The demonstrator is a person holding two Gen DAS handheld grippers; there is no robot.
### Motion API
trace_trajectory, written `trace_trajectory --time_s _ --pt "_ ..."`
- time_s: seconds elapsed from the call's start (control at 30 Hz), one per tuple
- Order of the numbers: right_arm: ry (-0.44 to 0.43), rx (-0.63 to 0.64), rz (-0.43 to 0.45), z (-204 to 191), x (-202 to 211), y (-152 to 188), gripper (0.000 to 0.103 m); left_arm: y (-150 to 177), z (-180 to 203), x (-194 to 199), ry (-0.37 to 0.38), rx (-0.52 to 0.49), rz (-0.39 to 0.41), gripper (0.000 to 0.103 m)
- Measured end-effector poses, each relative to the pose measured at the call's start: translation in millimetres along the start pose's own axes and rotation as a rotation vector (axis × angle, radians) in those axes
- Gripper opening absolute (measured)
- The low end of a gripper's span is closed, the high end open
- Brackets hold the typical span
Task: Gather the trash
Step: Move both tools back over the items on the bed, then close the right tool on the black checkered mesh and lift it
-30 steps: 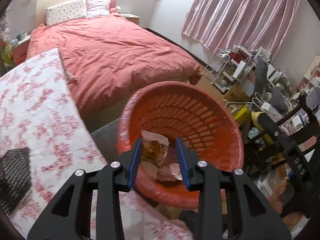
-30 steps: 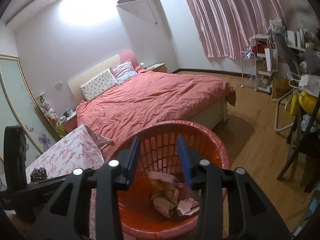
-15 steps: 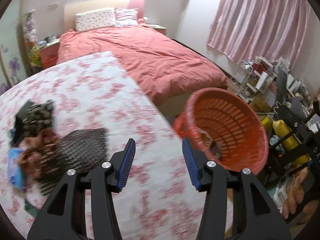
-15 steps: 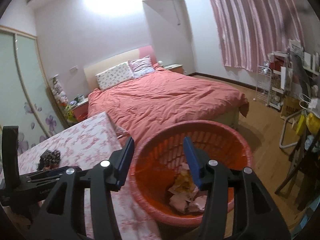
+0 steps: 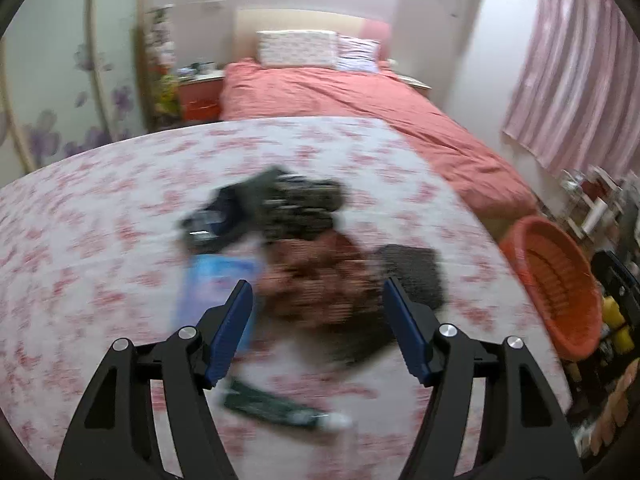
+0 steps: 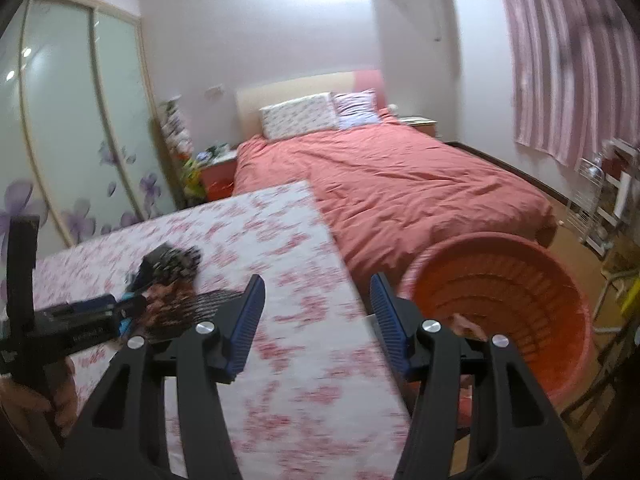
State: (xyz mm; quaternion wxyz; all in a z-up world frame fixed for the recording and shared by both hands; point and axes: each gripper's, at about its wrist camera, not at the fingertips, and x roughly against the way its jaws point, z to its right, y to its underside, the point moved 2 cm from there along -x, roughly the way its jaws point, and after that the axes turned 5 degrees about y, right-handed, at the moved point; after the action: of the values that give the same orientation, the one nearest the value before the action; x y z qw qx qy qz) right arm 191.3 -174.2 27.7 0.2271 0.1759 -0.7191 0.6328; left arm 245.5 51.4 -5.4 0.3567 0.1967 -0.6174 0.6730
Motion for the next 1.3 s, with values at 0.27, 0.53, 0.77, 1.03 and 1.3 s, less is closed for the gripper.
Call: trace_trajectory --time_s 0.27,0.53,0.77,1.03,1.3 --pt "-0.073 0.074 -0.104 -71.1 -38.8 14.7 0.055 16.0 -71.5 14.2 -0.077 0.099 0.008 0.067" --pt "-0.048 0.094 -0.209 -103.4 -80.0 27.1 0.059 27.9 -102.3 21.9 -0.086 0.142 0.004 0.067" --pt "-0.015 0.129 -0.304 -107.7 -109.0 39.4 0.058 33.5 -109.9 20.3 -0.079 0.155 -0.007 0.067" --pt "-0.034 0.138 -0.309 -104.8 -110.3 41.0 0.018 35.0 -104.9 12.1 -0.064 0.147 -0.021 0.068" --pt "-0.051 0.124 -0.253 -96.2 -97.3 35.1 0.009 32.9 -89.8 5.7 -0.048 0.112 -0.026 0.068"
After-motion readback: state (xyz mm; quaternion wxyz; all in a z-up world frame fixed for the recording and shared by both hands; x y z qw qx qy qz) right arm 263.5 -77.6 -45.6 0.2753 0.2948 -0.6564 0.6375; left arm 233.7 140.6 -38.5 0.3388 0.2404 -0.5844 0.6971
